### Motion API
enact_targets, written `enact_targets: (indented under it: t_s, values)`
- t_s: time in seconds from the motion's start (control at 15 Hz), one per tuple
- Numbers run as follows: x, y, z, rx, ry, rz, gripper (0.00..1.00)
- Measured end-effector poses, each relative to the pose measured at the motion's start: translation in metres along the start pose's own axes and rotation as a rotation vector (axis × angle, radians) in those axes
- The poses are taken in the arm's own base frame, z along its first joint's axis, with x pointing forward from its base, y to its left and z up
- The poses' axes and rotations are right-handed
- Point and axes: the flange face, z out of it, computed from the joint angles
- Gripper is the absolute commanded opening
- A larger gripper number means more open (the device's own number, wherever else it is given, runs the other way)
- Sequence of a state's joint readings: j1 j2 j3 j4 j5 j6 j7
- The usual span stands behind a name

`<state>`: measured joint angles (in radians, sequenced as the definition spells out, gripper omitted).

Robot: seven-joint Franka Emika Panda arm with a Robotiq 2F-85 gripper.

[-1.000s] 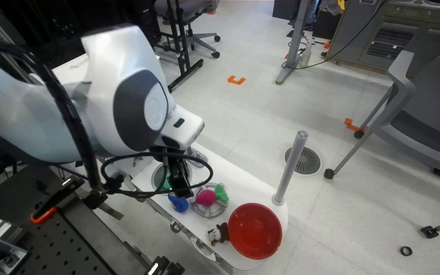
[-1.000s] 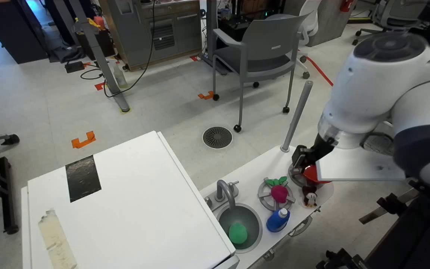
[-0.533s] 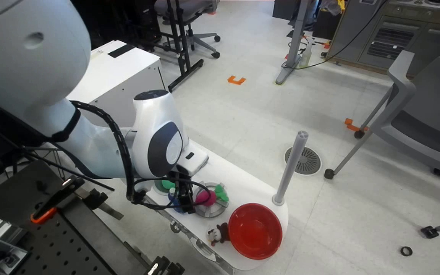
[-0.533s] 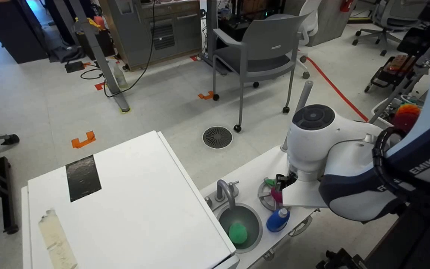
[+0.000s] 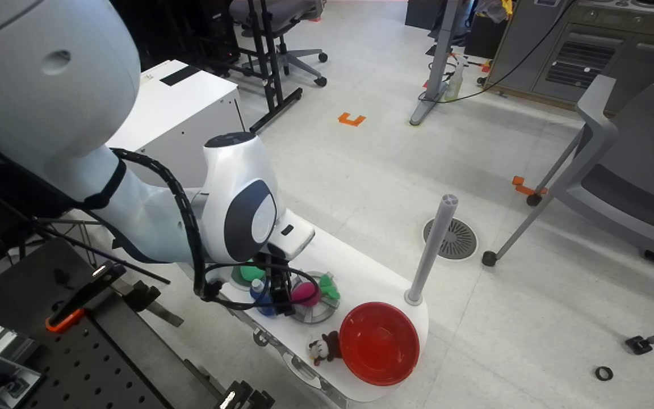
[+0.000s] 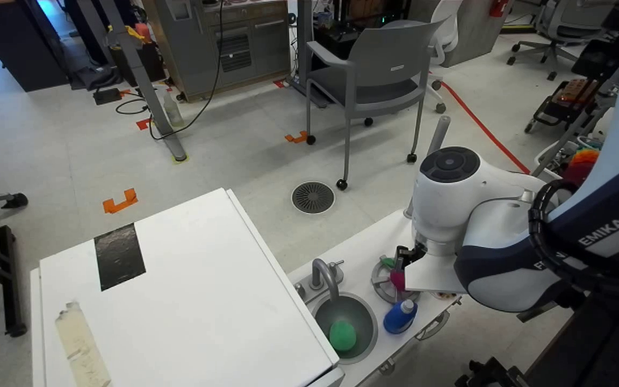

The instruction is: Put the beetroot plushy in the bowl

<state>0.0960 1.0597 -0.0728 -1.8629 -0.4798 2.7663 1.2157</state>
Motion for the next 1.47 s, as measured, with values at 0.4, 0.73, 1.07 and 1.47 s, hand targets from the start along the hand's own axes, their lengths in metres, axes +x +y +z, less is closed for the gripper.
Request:
enact_targets:
  t_s: [0.4, 0.73, 1.07, 1.47]
  values:
    - [0.010, -0.016, 0.003, 0.003, 0.042, 0.049, 1.00]
    - [0.022, -0.047, 0.018, 0.036, 0.134, 0.021, 1.00]
    - [0.026, -0.060, 0.061, 0.042, 0.152, -0.078, 1.00]
    - [0.032, -0.072, 0.093, 0.024, 0.109, -0.192, 0.58]
